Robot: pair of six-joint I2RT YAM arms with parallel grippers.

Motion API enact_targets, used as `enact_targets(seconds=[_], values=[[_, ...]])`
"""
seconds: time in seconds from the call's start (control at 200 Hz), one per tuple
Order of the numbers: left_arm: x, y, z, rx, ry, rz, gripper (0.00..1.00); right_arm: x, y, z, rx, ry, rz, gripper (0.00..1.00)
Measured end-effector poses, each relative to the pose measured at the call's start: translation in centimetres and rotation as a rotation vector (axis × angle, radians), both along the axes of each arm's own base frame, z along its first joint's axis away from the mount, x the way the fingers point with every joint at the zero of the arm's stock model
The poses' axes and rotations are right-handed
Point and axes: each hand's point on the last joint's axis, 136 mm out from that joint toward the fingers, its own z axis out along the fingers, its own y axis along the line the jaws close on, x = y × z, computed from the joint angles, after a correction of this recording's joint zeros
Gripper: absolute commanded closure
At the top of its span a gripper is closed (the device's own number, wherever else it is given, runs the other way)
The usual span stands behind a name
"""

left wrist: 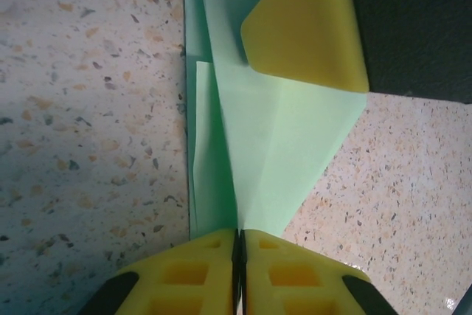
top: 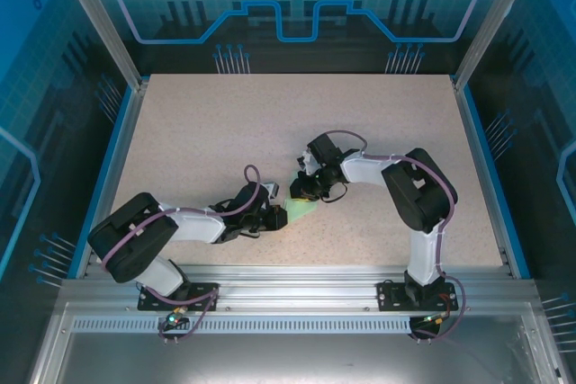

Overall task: Fold a paper plane with a square sheet of paper (pick it up from the middle)
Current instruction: Fourth fold the wing at the center of the table.

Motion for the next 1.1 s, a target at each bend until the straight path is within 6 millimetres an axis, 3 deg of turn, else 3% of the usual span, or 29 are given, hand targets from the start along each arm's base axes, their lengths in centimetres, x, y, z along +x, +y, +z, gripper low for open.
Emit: enact_targets(seconds=[0.15,0.235,0.435,0.59,0.94,1.1], values=[[-0.03,-0.02,0.01,0.003,-0.007,-0.013,0.97,-0.05,-0.04,-0.27,-0.004,0.005,0.0,0.83],[-0.07,-0.06,0.02,0.002,-0.006,-0.016,0.85,-0.03,-0.03,-0.31,-0.004,0.006,0.0,0.83],[-0.06,-0.17,0.4,-0.007,-0.013,-0.02,0.72,0.0,0.01,-0.33,-0.004,0.007,0.001,0.83],[-0.31,0.16,0.34,0.011,-0.009,-0.025,0.75,-0.01,0.0,-0.31,-0.006,0.01,0.0,0.83],[-0.58,0.59,-0.1,0.05,-0.016,-0.049,0.93,0.03,0.03,-0.31,-0.011,0.018,0.001,0.83],[-0.6,0.6,-0.11,0.051,-0.015,-0.049,0.95,0.03,0.02,-0.34,-0.012,0.018,0.0,0.83]])
